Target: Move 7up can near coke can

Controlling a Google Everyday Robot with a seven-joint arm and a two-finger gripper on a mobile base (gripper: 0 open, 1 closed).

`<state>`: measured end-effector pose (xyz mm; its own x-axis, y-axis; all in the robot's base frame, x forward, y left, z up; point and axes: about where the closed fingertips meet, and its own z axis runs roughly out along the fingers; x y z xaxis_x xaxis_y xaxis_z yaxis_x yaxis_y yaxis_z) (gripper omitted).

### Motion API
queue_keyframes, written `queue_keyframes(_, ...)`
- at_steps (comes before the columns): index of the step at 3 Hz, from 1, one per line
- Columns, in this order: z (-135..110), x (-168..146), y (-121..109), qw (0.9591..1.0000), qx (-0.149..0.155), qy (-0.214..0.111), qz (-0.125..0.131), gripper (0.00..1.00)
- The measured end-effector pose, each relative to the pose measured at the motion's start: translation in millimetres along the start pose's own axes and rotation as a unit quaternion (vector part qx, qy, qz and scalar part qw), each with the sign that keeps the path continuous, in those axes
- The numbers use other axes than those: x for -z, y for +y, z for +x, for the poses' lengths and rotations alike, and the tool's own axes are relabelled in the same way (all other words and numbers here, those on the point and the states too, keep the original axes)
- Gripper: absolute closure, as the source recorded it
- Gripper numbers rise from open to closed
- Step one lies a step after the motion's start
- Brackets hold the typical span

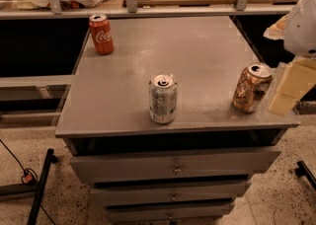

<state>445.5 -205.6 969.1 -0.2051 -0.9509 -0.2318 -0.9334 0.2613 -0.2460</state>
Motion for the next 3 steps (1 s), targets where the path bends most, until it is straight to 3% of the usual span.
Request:
queue_keyframes(2, -39, -51, -3, 0.9988, 0.015, -0.036, -0.030, 0.00)
queue_keyframes(3, -68, -78, -3, 0.9960, 0.019, -0.068, -0.056, 0.00)
